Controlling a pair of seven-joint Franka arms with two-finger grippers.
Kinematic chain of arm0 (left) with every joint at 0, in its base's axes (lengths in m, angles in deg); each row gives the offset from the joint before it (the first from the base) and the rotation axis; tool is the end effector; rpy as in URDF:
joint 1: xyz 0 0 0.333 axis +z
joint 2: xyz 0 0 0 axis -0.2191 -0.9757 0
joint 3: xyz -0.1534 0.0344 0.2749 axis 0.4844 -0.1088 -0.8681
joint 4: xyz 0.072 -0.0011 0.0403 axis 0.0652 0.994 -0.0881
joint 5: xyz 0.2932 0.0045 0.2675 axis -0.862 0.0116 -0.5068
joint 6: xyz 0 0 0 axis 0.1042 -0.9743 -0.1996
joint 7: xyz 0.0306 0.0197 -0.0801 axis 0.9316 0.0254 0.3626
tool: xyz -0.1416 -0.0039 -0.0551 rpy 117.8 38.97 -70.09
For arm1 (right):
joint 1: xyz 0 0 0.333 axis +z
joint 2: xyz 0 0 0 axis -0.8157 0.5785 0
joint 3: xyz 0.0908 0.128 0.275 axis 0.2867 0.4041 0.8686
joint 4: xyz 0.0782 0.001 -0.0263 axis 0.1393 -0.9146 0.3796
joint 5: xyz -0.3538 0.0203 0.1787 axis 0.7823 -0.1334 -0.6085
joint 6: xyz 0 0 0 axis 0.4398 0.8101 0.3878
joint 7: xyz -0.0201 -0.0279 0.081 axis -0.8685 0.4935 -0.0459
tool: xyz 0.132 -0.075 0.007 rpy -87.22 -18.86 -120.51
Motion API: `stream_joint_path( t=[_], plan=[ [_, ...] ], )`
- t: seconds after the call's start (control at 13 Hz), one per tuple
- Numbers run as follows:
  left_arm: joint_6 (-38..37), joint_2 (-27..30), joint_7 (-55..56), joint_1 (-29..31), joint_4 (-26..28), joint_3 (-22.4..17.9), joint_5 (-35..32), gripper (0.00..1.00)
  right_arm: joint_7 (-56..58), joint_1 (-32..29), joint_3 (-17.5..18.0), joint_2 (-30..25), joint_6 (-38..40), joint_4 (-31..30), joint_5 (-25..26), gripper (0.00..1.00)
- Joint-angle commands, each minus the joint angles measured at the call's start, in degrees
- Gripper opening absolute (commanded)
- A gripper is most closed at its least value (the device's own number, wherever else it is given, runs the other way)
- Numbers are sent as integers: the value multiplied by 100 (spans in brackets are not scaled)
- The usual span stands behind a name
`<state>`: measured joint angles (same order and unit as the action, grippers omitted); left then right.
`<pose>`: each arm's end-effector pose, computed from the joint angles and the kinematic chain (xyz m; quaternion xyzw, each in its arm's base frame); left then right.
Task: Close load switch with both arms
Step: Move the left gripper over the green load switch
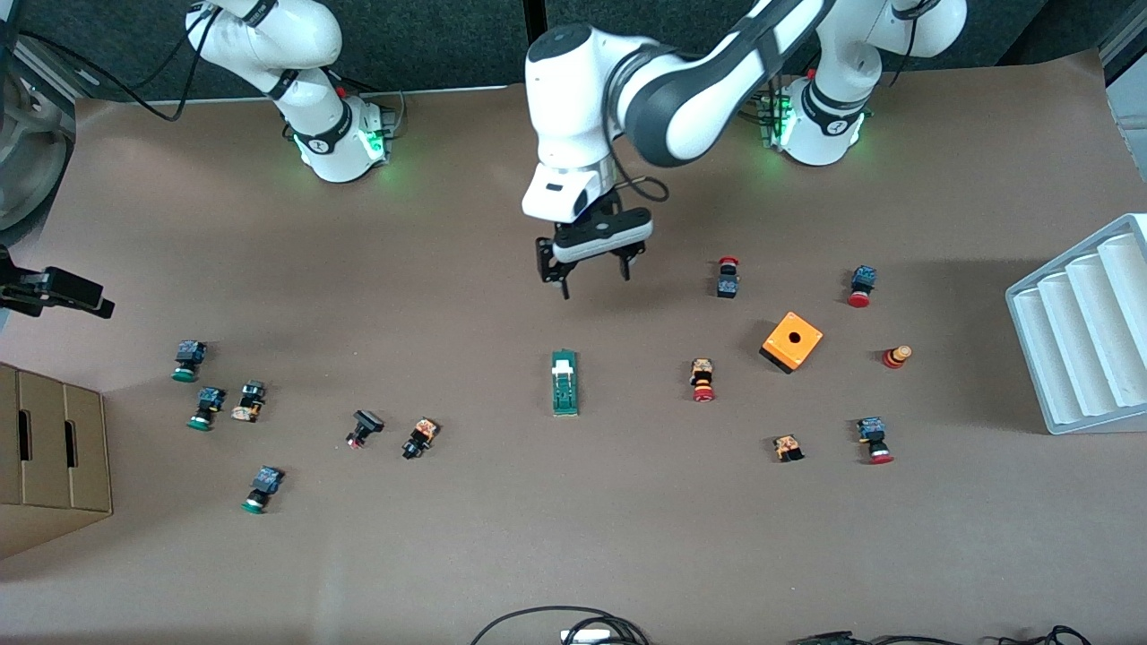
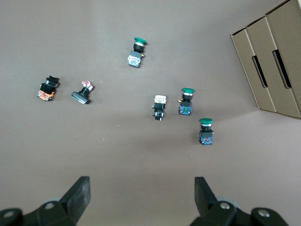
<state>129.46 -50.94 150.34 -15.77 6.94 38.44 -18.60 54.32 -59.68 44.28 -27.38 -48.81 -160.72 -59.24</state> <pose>0.4405 -0.5187 0.3833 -0.9642 -0.1563 -0.2140 0.0063 0.5643 -0.1025 0.5476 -0.9990 0.0418 0.0075 0.0115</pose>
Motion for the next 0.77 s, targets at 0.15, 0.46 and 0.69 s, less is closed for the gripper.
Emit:
stream_joint_path(
  t=[0.15,0.46,0.69],
  plan=[
    [275,-755,1238,-505,-72,-44,-1563,100,11,11,1,-4,-28,30,97,100],
    [284,-1467,2618,-813,-28,-44,-3285,100,11,19,1,-4,-36,30,97,100],
    [284,-1968,3322,-927,-19,-53,-4446,100,2,28,1,-13,-28,30,88,100]
  ],
)
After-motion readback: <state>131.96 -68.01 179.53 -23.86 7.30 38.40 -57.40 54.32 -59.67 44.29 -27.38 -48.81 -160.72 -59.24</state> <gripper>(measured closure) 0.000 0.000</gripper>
